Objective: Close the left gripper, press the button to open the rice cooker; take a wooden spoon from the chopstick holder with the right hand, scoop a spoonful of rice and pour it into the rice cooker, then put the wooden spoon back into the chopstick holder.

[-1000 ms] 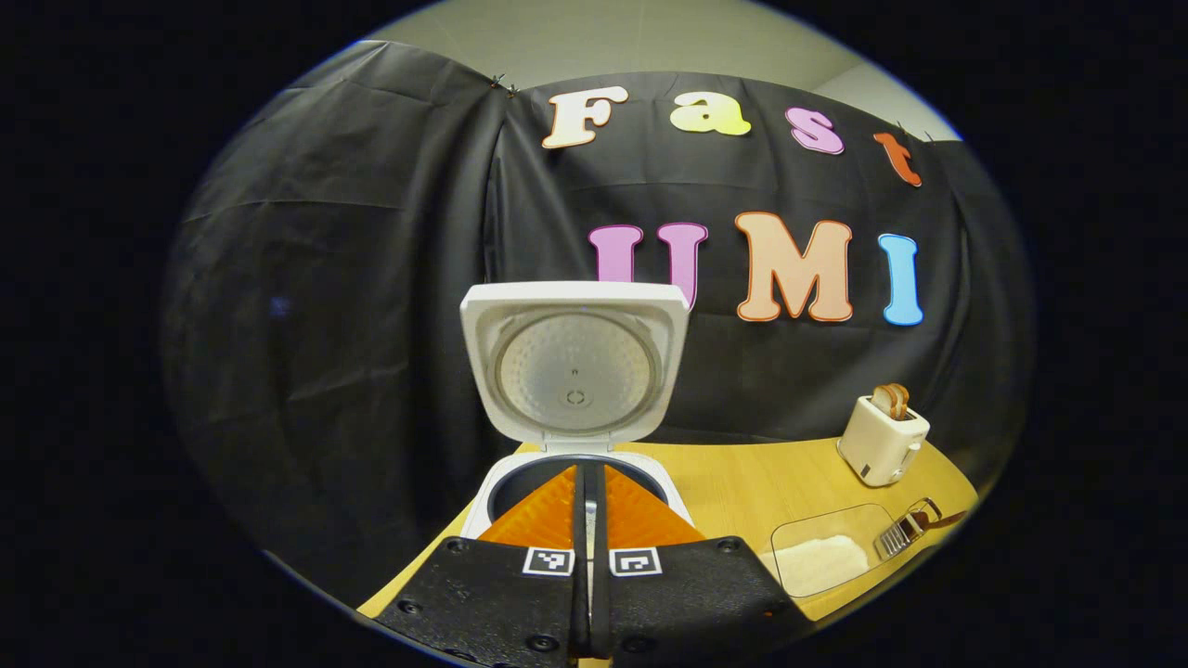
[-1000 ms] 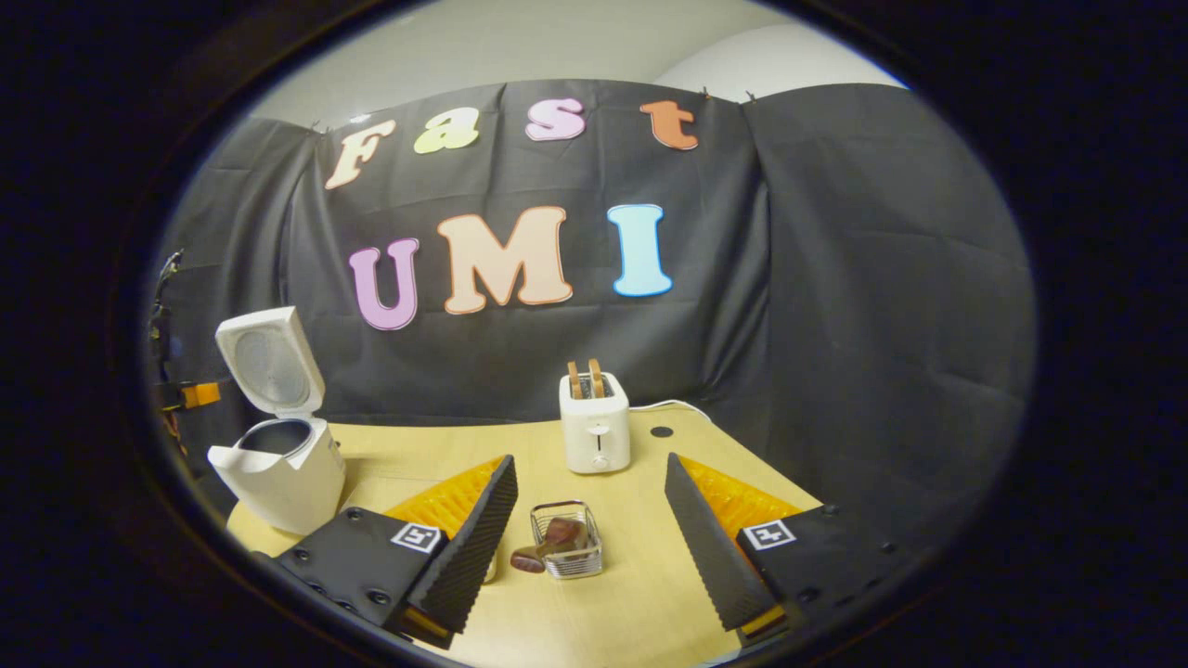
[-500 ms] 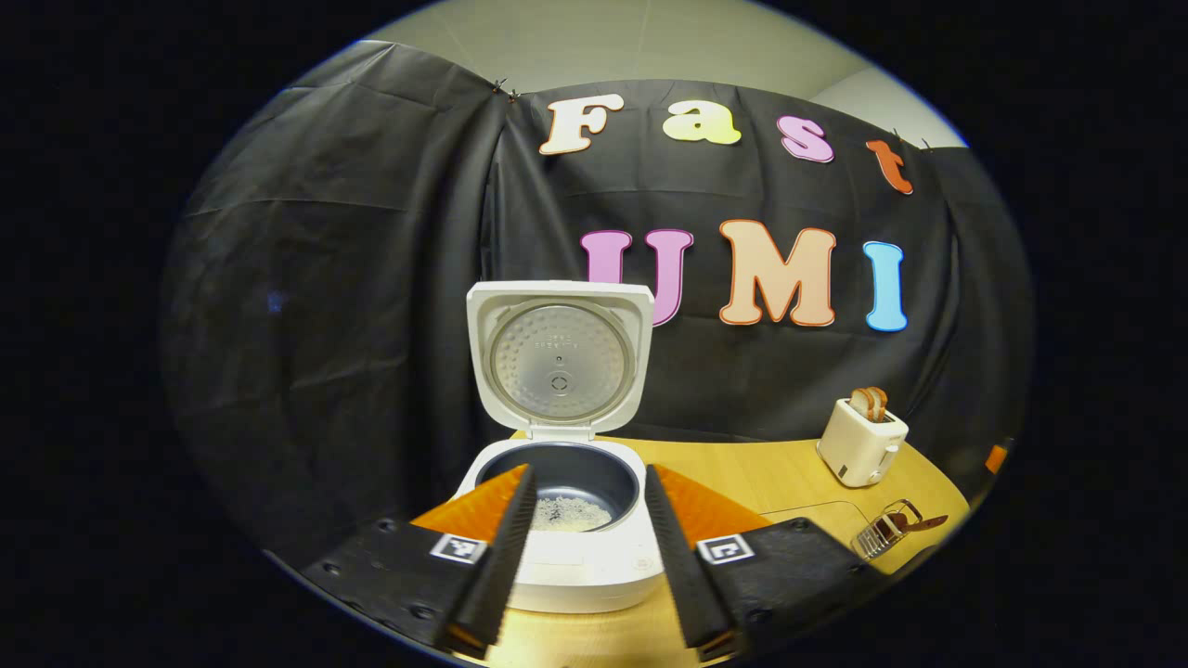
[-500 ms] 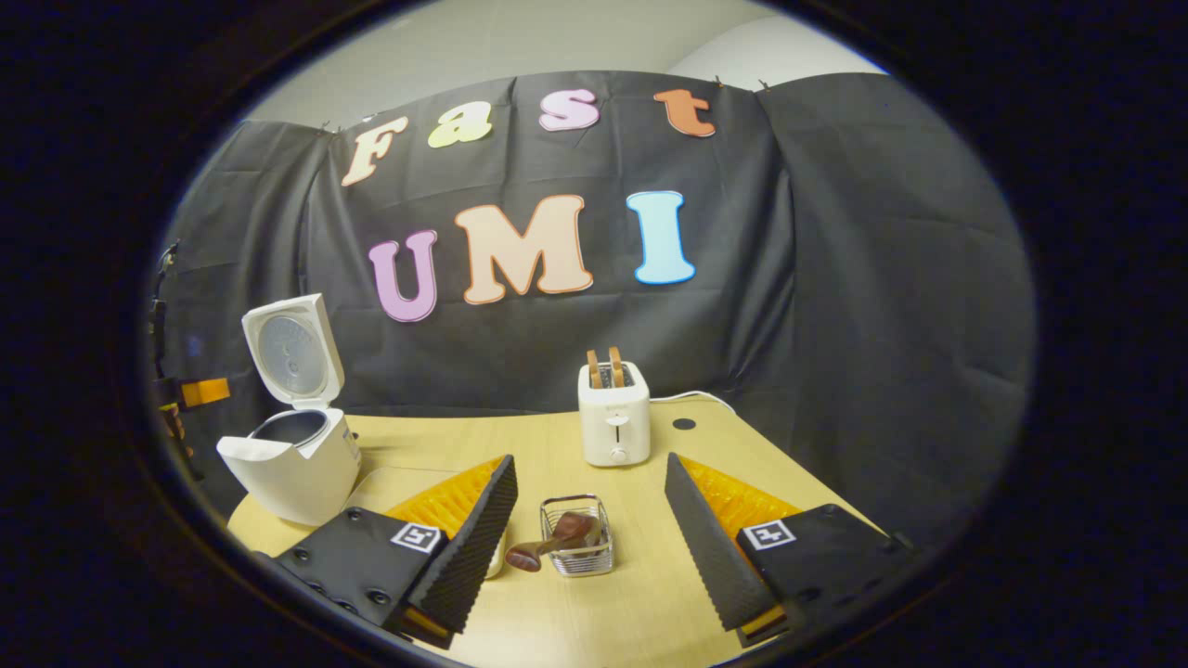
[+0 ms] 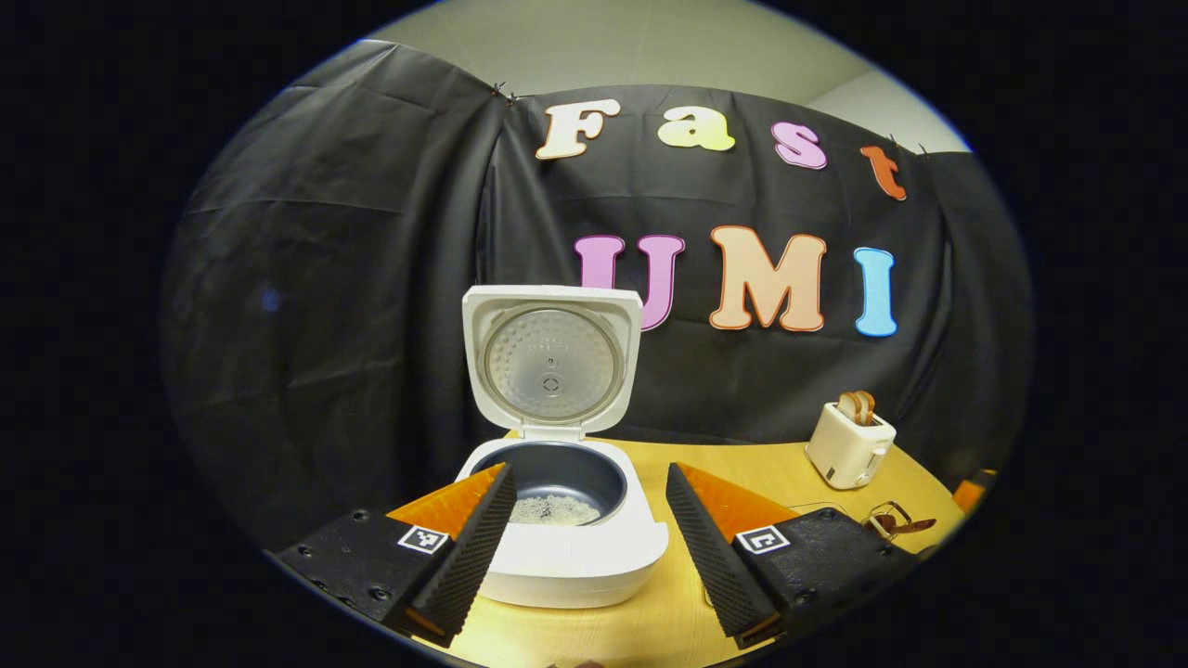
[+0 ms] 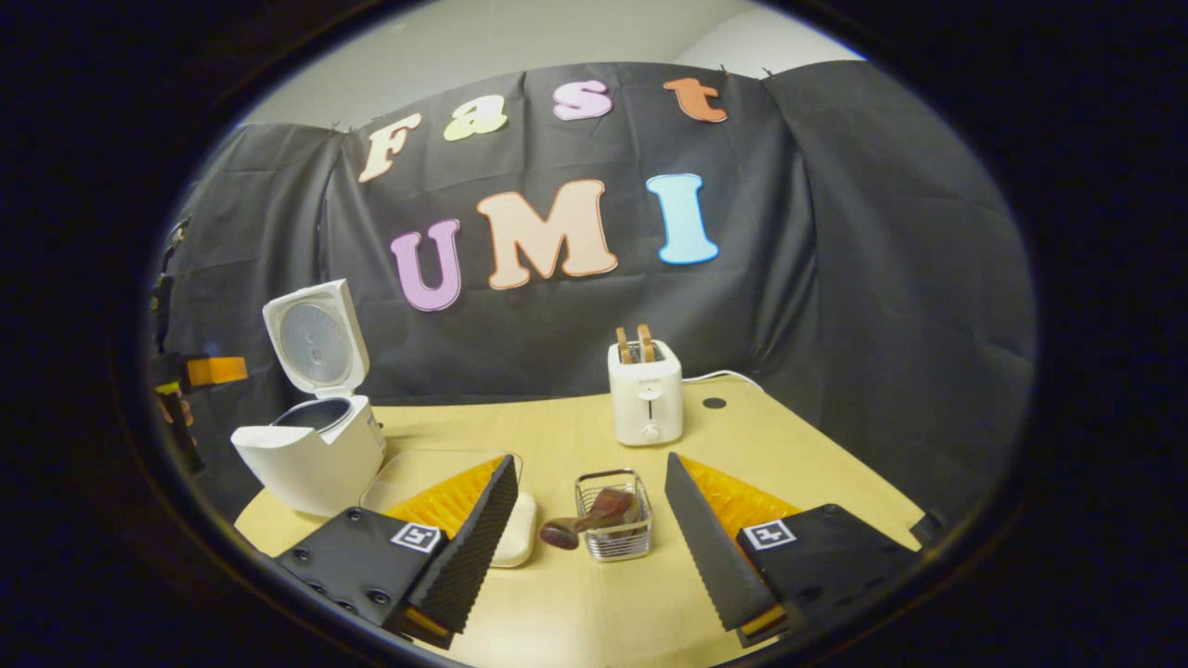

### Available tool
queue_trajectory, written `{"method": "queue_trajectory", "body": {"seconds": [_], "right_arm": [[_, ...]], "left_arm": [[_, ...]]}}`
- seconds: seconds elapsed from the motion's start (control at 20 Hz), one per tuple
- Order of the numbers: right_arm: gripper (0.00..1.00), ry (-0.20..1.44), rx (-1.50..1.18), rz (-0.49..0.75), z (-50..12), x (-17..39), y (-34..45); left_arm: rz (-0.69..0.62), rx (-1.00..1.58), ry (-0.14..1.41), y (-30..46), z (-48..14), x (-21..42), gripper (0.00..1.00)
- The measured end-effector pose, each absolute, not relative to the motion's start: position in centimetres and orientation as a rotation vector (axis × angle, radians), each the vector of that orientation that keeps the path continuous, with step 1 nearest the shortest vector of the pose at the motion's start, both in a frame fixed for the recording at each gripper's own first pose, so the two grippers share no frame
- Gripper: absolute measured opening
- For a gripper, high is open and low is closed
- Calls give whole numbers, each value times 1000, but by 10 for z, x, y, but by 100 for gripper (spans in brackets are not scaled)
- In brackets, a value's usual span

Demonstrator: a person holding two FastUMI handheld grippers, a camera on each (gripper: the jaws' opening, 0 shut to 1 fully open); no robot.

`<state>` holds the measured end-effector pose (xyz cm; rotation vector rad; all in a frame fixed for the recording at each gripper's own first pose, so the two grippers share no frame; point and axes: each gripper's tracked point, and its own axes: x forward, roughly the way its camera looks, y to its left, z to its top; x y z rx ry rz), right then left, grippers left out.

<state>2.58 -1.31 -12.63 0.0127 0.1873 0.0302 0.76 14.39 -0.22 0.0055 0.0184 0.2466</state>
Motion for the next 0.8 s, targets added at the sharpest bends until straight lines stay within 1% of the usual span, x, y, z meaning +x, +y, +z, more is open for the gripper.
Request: {"method": "queue_trajectory", "body": {"seconds": [0.2, 0.25, 0.3, 0.45, 0.5, 0.55, 0.8], "right_arm": [[100, 151, -18, 5, -146, 33, 1], [100, 137, -19, -12, -154, 38, 1], [100, 125, -17, -32, -161, 43, 0], [100, 83, -4, -96, -184, 55, -7], [100, 80, 0, -114, -192, 59, -9], [100, 78, 4, -129, -200, 63, -10], [100, 29, 18, -146, -211, 83, -5]], "left_arm": [[197, -14, 19, 151, 0, 10, 94], [184, -17, 26, 154, -2, 11, 97], [177, -14, 28, 158, -3, 12, 95], [166, 28, 26, 169, -2, 11, 95], [161, 42, 25, 171, -1, 10, 94], [155, 53, 26, 172, -3, 9, 95], [128, 77, 58, 175, -15, 7, 95]]}}
